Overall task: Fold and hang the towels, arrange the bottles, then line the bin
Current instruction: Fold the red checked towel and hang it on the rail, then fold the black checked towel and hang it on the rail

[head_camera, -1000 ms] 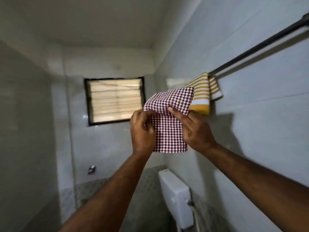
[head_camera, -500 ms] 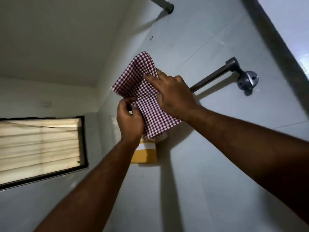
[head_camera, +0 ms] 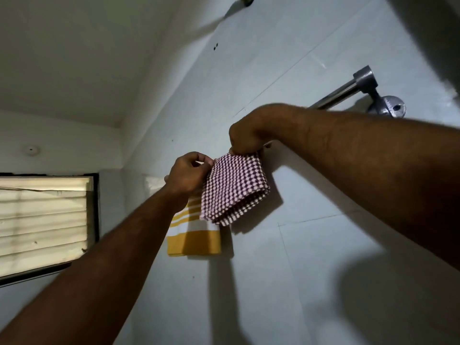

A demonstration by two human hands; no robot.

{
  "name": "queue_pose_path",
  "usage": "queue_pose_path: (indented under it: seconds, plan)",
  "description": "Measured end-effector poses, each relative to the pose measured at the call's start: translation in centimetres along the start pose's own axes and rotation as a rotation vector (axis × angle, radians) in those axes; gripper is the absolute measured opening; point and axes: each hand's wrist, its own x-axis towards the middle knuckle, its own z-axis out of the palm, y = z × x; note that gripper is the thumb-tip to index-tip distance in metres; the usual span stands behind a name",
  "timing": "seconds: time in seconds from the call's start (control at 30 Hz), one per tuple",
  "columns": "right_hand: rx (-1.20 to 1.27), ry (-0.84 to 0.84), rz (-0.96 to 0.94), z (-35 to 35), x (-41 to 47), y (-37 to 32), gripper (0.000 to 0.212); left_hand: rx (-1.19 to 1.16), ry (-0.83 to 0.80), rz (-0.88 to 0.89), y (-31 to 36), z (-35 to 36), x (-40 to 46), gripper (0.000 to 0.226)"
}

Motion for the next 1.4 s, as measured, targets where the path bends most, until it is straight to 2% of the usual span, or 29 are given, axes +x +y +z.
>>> queue_pose_path:
  seconds: [0.1,0.17,0.23,0.33,0.43,0.57,0.7,0.77,0.9,1.0,1.1,1.17,1.3,1.4]
  plan:
    - [0.23,-0.121,0.067,-1.0,-0.2,1.9,0.034,0.091,0.079,0.13,0.5,0.5,0.2,0.023]
    - [0.317,-0.146,0.114,-1.0,-0.6,2.5,0.026,0.041,-0.032,0.165,1.4,1.1,-0.5,0.031]
    - [0.312,-0.144,0.128,-0.9,-0.9,2.5,0.023,0.051,-0.152,0.12,2.1,2.0,-1.0,0.044]
    - [0.285,-0.112,0.137,-0.6,-1.2,1.8,0.03,0.256,-0.157,0.097,2.4,3.2,-0.8,0.055]
    - [0.202,-0.018,0.124,-0.2,-2.1,0.8,0.036,0.419,-0.112,0.089,2.5,3.9,-0.5,0.063]
    - [-0.016,0.112,0.089,0.5,-3.4,0.0,0.05,0.476,-0.054,0.012,2.3,3.9,-0.6,0.066]
    - [-0.167,0.183,0.137,0.9,-3.4,-0.4,0.057,0.486,-0.075,-0.111,2.5,3.4,-0.2,0.074]
    - [-0.211,0.233,0.138,1.1,-2.9,-0.4,0.062,0.495,-0.071,-0.093,2.4,3.1,-0.2,0.075]
    - [-0.228,0.503,0.102,1.6,-2.1,-1.1,0.06,0.498,0.178,0.097,1.6,0.6,-1.6,0.064]
    - [-0.206,0.698,0.022,2.1,-1.2,-3.7,0.049,0.505,0.305,0.127,0.9,-2.9,-3.6,0.045]
    - [0.044,0.78,-0.11,3.2,-0.6,-8.6,0.041,0.596,0.294,0.049,-0.2,-7.4,-6.4,0.032]
    - [0.352,0.756,-0.181,4.5,-0.7,-13.0,0.038,0.68,0.296,-0.022,-1.3,-10.4,-9.3,0.029]
    - [0.883,0.506,-0.336,8.6,-2.8,-24.1,0.027,0.869,0.256,-0.214,-3.7,-17.0,-18.2,0.023]
    - [1.13,0.256,-0.505,11.7,-6.1,-32.4,0.035,1.033,0.241,-0.386,-4.1,-22.0,-25.3,0.027]
